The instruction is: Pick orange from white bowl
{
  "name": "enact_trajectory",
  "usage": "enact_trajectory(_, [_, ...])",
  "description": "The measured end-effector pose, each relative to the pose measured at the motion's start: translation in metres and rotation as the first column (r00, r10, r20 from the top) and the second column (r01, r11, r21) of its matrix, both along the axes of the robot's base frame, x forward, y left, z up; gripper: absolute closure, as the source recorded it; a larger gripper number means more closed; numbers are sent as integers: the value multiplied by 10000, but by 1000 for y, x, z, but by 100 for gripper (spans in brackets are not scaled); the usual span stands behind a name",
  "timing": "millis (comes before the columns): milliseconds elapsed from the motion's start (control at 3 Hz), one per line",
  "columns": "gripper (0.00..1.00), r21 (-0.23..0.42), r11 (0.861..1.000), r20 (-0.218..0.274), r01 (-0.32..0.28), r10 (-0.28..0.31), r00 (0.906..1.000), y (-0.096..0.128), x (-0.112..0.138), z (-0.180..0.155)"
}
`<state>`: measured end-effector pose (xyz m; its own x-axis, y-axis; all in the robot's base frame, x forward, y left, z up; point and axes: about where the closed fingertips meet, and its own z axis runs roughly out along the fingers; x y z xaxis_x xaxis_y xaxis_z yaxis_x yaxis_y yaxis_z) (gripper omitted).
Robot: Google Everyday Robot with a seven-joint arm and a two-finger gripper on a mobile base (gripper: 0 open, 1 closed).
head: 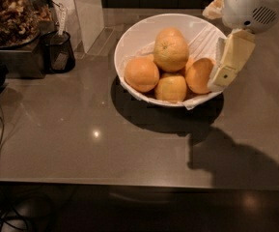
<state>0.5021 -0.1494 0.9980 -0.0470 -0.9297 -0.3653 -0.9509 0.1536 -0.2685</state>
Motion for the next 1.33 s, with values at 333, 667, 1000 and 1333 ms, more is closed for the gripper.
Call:
enact_trajectory(333, [0,723,9971,-57,-216,221,9997,14,22,-6])
enact_trajectory(667, [0,1329,9896,-204,-545,578,9981,34,50,-14])
enact_trajectory(1000, [0,1677,9832,-360,-719,790,9962,48,69,-25])
enact_trajectory(1333, [13,1685,9831,-369,-721,794,9962,48,70,-25])
